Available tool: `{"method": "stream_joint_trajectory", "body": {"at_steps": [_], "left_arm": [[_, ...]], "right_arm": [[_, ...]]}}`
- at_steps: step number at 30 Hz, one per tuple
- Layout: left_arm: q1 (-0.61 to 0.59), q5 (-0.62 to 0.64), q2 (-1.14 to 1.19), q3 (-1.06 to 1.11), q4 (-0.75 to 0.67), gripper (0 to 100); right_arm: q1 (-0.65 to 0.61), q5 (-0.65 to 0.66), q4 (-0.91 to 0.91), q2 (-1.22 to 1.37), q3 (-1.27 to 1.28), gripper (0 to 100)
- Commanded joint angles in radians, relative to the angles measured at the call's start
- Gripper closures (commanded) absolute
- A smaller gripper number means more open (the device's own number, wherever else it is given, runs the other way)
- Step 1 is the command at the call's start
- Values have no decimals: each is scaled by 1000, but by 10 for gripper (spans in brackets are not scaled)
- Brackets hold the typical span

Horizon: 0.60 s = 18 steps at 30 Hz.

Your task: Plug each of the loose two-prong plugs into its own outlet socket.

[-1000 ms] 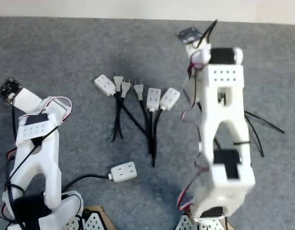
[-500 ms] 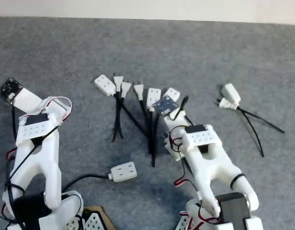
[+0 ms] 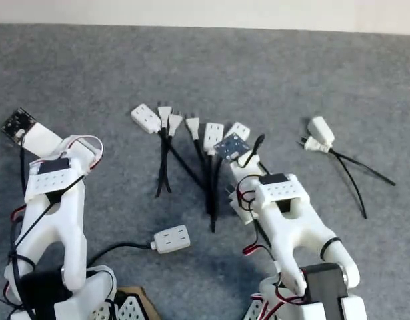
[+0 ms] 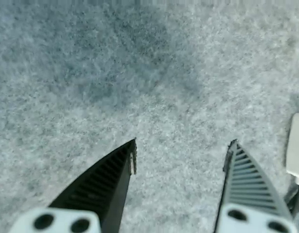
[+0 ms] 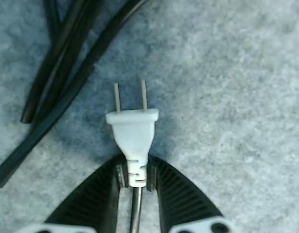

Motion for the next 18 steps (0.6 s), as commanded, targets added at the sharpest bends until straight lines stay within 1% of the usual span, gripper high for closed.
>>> {"method": "stream_joint_trajectory", "body": {"at_steps": [1,3,9,11,15,18], "left_arm": [[15,-9,-12,-4,-14,702],[15,-9,-12,-4,-14,702],[15,-9,-12,-4,-14,702],[15,-9,-12,-4,-14,702],[15,-9,-12,-4,-14,702],[15,-9,-12,-4,-14,702]], "right_arm": [[28,31,-12,15,-4,988],[28,69,-12,15,-2,988],[28,71,-12,15,-1,986],[28,71,-12,15,-1,950],[28,71,-12,15,-1,838],[25,71,-12,15,-2,826]]}}
